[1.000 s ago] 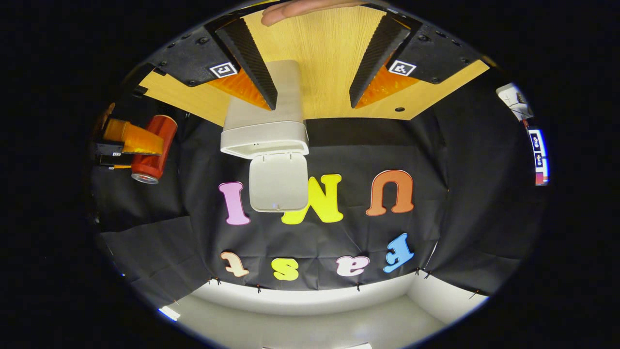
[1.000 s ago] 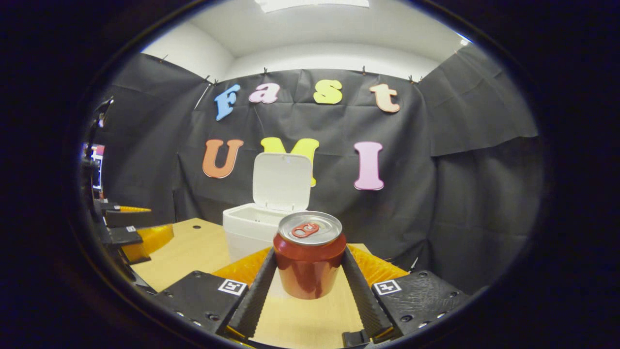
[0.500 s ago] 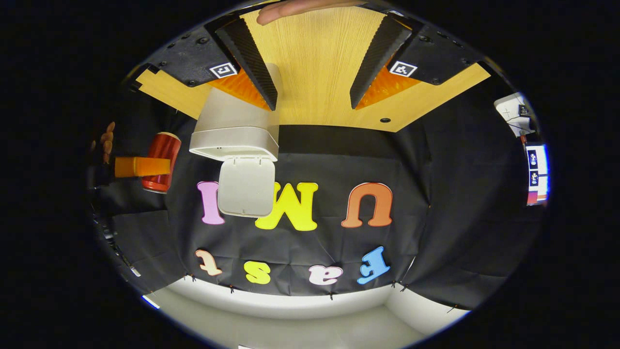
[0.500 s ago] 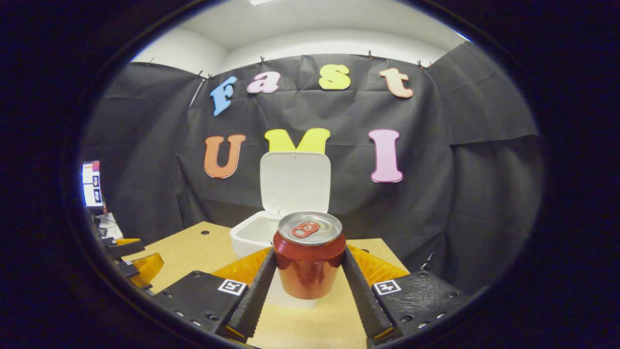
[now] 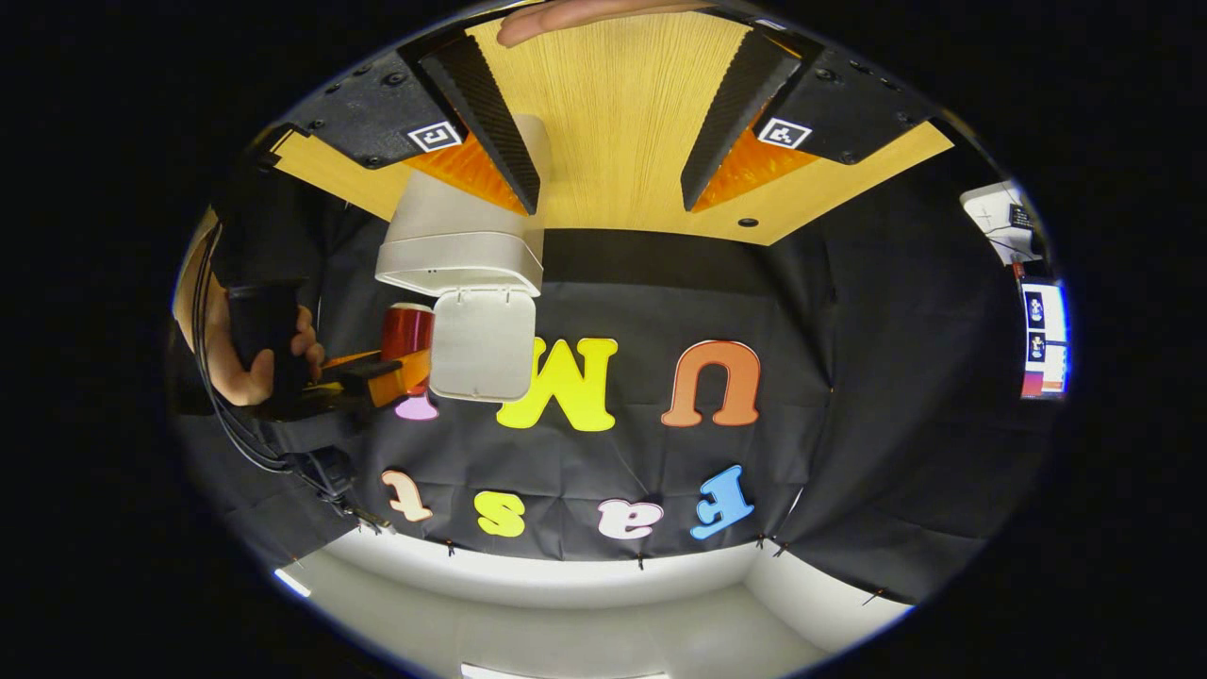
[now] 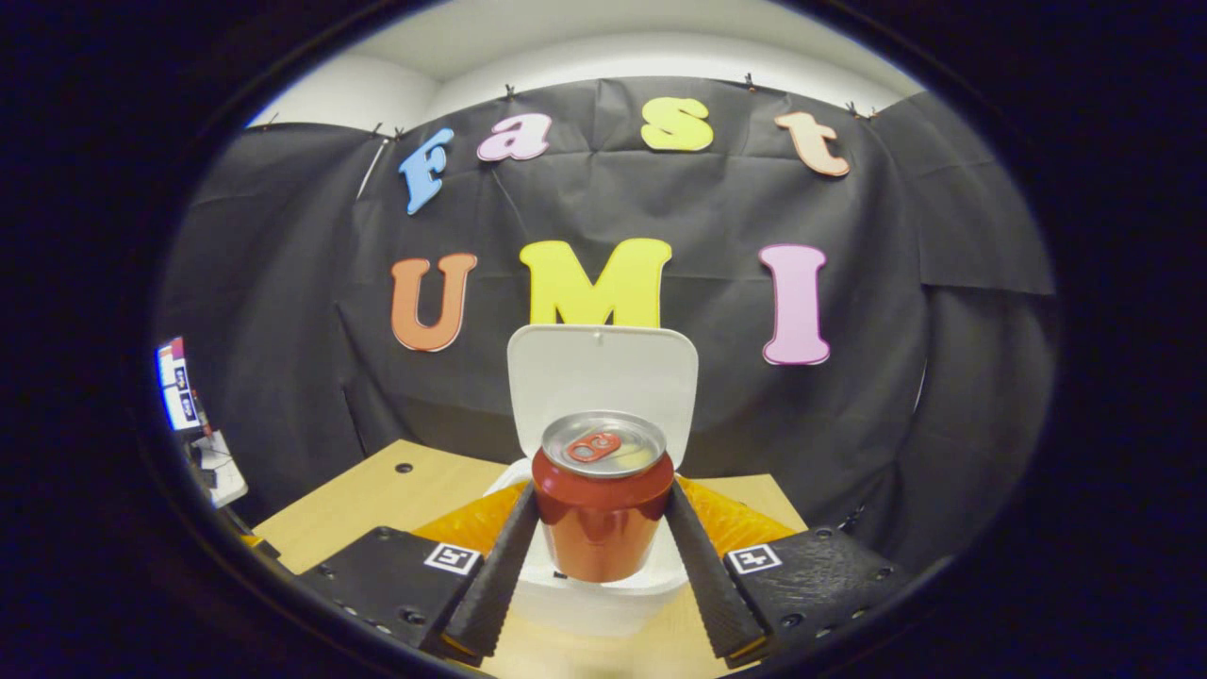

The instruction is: Press the lid of the desktop garbage bin to open it, pick up the crumpled paper on the desktop and throw it into the bin, then pick up the pop can on the desktop and drop it into the bin, and finally close the garbage bin lid.

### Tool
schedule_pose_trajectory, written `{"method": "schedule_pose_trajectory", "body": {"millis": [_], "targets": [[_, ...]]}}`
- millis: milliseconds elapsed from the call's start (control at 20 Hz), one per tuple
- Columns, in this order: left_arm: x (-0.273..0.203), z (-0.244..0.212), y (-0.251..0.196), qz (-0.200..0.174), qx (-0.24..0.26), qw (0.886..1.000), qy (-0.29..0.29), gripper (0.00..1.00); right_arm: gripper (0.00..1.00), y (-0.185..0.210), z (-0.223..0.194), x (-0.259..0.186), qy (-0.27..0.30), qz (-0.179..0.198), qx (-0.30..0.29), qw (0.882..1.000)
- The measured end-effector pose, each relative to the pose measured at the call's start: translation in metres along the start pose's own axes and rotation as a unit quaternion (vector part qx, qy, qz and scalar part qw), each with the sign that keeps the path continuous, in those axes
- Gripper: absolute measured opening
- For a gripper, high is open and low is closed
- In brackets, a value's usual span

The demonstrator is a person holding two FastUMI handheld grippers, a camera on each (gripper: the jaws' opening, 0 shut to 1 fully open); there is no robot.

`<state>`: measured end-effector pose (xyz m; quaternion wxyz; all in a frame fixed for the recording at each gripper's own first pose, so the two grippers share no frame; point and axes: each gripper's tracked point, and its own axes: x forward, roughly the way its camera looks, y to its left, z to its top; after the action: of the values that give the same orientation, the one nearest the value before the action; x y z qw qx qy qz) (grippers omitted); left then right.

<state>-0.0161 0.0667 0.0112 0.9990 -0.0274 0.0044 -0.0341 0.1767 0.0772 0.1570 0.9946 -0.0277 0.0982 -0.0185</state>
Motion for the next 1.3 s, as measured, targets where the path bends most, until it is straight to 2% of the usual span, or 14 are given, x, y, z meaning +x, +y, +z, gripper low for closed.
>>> {"method": "schedule_pose_trajectory", "body": {"millis": [150,300,450,650,900,1050,1100,1300], "targets": [[-0.001,0.001,0.010,0.003,-0.004,1.000,0.002,0.98,0.80,0.012,0.006,0.024,0.025,0.009,0.007,1.000],[0.000,0.003,0.018,0.011,-0.019,1.000,0.001,0.98,0.80,0.016,0.000,0.045,0.043,-0.004,-0.012,0.999],[0.003,0.000,0.017,0.004,-0.019,1.000,0.006,0.98,0.80,0.024,-0.003,0.059,0.042,-0.005,-0.018,0.999],[0.007,-0.002,0.020,0.003,-0.020,1.000,0.009,0.98,0.80,0.034,0.006,0.065,0.028,0.019,-0.004,0.999],[0.006,0.001,0.016,0.004,-0.006,1.000,-0.003,0.98,0.80,0.017,0.014,0.066,0.016,-0.009,0.006,1.000],[0.003,-0.004,-0.007,-0.038,-0.009,0.999,0.003,0.98,0.80,0.006,0.012,0.057,0.022,-0.009,0.014,1.000],[0.002,-0.005,-0.008,-0.041,-0.008,0.999,0.004,1.00,0.80,0.002,0.016,0.053,0.016,-0.012,0.013,1.000],[-0.003,0.002,-0.002,-0.031,-0.001,1.000,-0.004,0.98,0.80,-0.014,0.021,0.044,0.014,-0.024,0.017,0.999]]}}
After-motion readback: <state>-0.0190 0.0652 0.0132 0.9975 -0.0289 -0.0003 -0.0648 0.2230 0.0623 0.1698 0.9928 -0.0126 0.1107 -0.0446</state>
